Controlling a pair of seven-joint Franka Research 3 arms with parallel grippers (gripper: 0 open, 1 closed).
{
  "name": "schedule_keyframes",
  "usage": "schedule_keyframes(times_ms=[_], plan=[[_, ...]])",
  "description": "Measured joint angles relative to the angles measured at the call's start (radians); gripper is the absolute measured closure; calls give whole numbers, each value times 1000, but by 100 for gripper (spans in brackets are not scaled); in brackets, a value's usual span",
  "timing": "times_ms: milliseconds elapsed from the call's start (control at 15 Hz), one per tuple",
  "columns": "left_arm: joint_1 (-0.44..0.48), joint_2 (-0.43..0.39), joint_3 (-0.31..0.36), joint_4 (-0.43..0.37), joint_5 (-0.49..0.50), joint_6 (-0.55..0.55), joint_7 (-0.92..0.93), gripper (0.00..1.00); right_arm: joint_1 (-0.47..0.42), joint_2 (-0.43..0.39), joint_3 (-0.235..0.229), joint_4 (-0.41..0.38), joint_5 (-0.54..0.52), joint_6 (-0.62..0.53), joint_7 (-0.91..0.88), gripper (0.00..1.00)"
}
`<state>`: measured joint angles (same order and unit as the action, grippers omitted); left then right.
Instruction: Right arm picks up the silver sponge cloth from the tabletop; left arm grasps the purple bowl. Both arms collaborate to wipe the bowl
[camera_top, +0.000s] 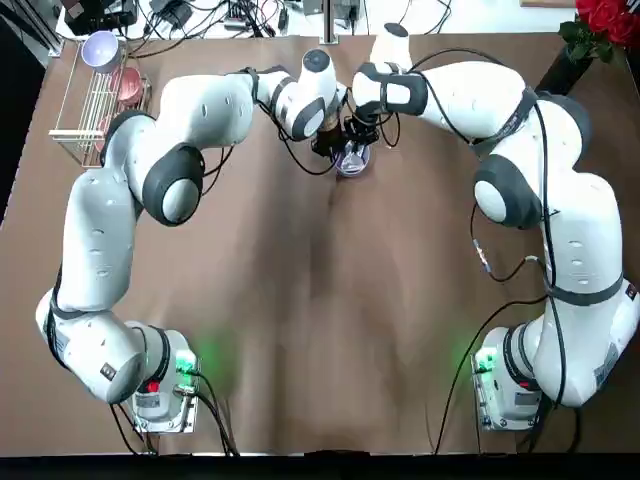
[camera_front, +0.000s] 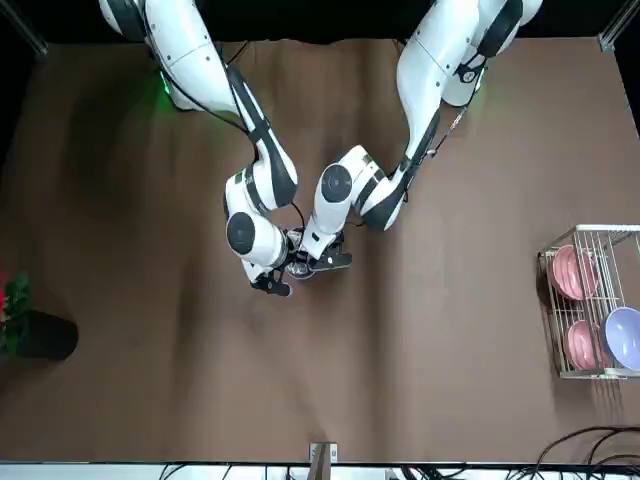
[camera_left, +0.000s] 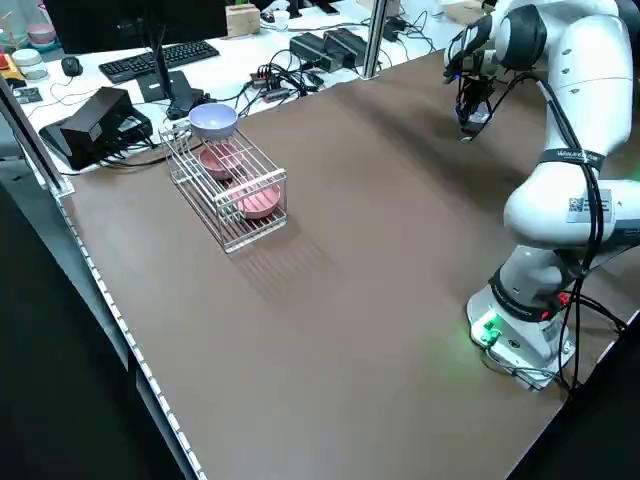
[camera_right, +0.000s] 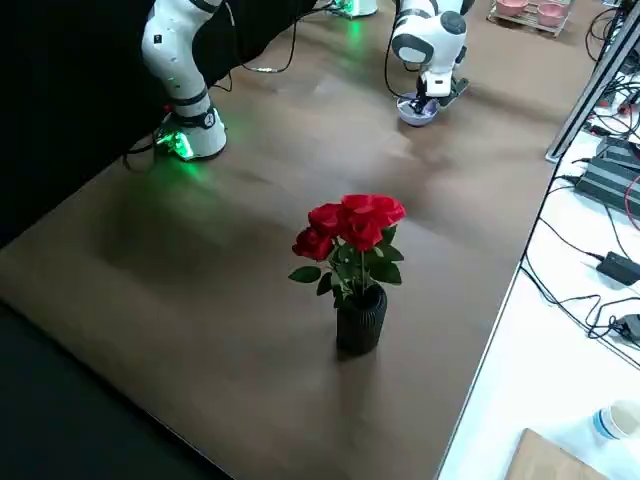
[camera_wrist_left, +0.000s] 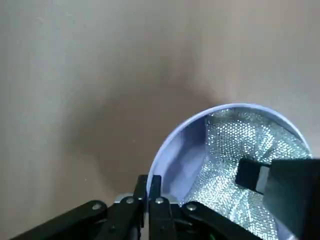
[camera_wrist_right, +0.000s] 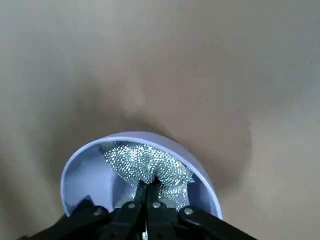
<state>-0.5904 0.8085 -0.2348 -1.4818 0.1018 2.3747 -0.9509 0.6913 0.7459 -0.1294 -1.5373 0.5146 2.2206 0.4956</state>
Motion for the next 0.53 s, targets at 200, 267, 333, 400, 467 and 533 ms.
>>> schedule_keyframes(times_ms=[200, 267, 333, 400, 467, 533], plan=[[0, 1, 3, 4, 0, 0, 0, 96, -20, 0, -3, 19, 23, 0, 0, 98], [0, 1, 3, 5, 0, 0, 0, 96, -28, 0, -3, 24, 25, -3, 0, 98], [0, 1, 3, 6, 0, 1, 0, 96, -36, 0, -3, 28, 28, -12, 0, 98], [0, 2, 3, 7, 0, 1, 0, 96, -43, -1, -3, 30, 29, -26, 0, 98], [0, 2, 3, 8, 0, 1, 0, 96, -49, -1, -3, 33, 29, -45, -7, 98], [0, 2, 3, 8, 0, 1, 0, 96, -55, -1, -3, 34, 29, -69, -22, 98]])
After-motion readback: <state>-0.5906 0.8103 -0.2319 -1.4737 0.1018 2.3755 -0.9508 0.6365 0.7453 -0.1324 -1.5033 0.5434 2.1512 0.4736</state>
